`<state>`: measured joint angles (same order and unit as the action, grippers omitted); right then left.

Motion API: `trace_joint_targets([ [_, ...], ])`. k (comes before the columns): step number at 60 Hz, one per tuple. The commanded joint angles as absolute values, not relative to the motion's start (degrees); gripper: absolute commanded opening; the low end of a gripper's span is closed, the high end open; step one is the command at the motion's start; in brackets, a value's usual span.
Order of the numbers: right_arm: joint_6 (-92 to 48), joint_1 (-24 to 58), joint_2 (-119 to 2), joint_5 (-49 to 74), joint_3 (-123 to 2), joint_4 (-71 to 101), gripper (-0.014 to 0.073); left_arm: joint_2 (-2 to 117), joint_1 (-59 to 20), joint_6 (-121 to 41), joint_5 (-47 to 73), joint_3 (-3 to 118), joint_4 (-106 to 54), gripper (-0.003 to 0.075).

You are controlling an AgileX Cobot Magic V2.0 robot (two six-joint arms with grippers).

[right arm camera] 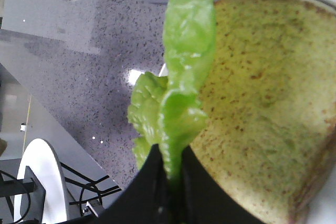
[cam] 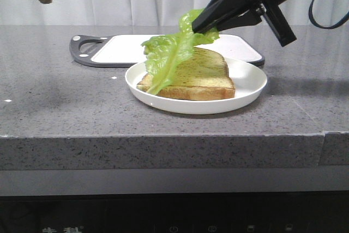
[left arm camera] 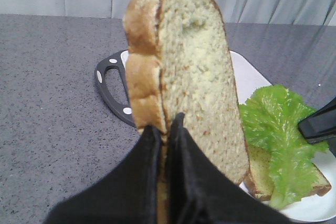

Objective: Left arm grabs bread, right arm adds lettuce
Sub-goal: 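Lay the lettuce on the bottom bread slice and open the right gripper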

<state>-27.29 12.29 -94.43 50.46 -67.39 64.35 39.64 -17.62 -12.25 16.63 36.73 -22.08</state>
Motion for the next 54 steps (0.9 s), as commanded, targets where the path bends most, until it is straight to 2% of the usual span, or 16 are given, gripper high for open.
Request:
trace_joint_targets([
  [1,-28.0,12.0,-92.8,50.9,-68.9,67.1,-0.0059,39.5,-17.6,-11.9,12.5,38.4,-22.8,-0.0020],
  [6,-27.9,12.0,-92.9,49.9,-68.9,65.5,-0.0051,39.5,-17.6,-11.9,12.5,38.4,-22.8,-0.0020],
  [11,-27.5,12.0,-92.9,48.9,-68.9,64.3,0.0015,39.5,-17.6,-11.9,12.5,38.4,-22.8,-0.0020],
  [22,-26.9,12.0,-92.9,47.9,-68.9,63.4,0.0314,39.5,-17.6,-11.9,12.5,38.4,-22.8,-0.0020],
  [27,-26.9,11.9,-92.9,47.7,-68.9,63.4,0.0396,39.5,-17.6,-11.9,12.5,38.4,-22.8,-0.0020],
  [32,-26.8,11.4,-92.8,47.9,-68.9,63.4,0.0421,39.5,-17.6,-11.9,12.5,38.4,-22.8,-0.0020],
  [54,-25.8,3.1,-89.8,51.7,-69.0,61.9,0.0421,39.5,-17.6,-11.9,12.6,38.4,-22.8,-0.0020],
])
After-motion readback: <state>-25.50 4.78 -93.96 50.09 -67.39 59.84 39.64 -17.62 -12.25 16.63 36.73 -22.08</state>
